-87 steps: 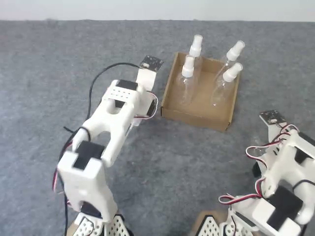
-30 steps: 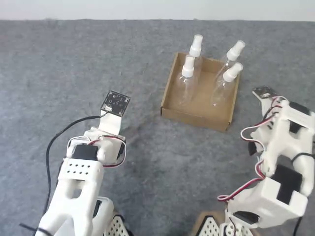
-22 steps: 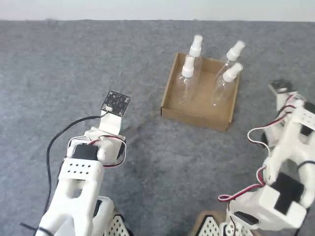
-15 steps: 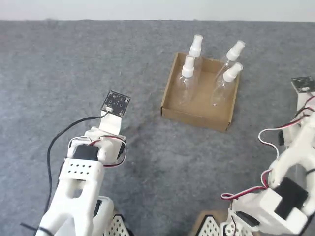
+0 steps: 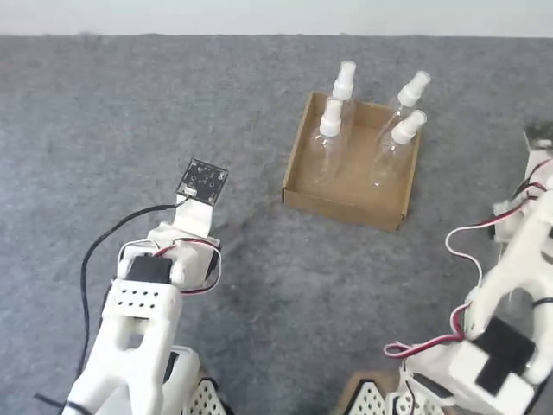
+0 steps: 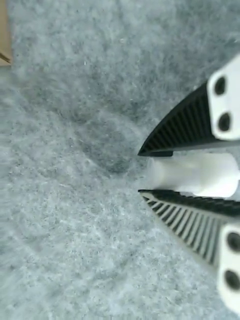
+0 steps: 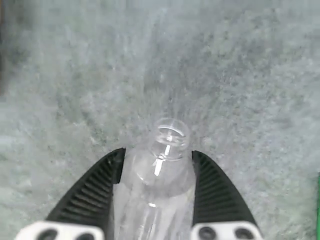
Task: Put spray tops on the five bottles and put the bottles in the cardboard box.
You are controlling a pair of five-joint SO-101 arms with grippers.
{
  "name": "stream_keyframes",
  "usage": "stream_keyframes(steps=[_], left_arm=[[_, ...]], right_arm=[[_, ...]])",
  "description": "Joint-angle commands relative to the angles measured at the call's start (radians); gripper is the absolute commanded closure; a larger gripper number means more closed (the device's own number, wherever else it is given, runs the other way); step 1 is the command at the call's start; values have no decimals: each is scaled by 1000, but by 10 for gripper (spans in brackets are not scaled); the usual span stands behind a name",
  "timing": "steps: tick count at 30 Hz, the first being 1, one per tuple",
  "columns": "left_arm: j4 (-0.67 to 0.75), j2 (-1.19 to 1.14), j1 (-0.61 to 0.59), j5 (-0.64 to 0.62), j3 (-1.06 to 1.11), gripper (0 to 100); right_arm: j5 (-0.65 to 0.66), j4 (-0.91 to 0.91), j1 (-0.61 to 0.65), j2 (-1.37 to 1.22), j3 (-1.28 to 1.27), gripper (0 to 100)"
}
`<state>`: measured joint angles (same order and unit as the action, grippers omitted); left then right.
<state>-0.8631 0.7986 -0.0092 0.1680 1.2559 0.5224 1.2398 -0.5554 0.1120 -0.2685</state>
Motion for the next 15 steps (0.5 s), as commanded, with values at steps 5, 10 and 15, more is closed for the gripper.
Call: stream_keyframes(steps=[5,10,15], left_arm=[[-40,40,-43,-75,-199,989],[-186,41,-109,-114,-490,989],[-333,41,-120,-173,-823,989]], right_arm=[[-210,77,303,341,58,965],[-333,65,621,575,-63,965],[-381,-70,961,727,-276,965]])
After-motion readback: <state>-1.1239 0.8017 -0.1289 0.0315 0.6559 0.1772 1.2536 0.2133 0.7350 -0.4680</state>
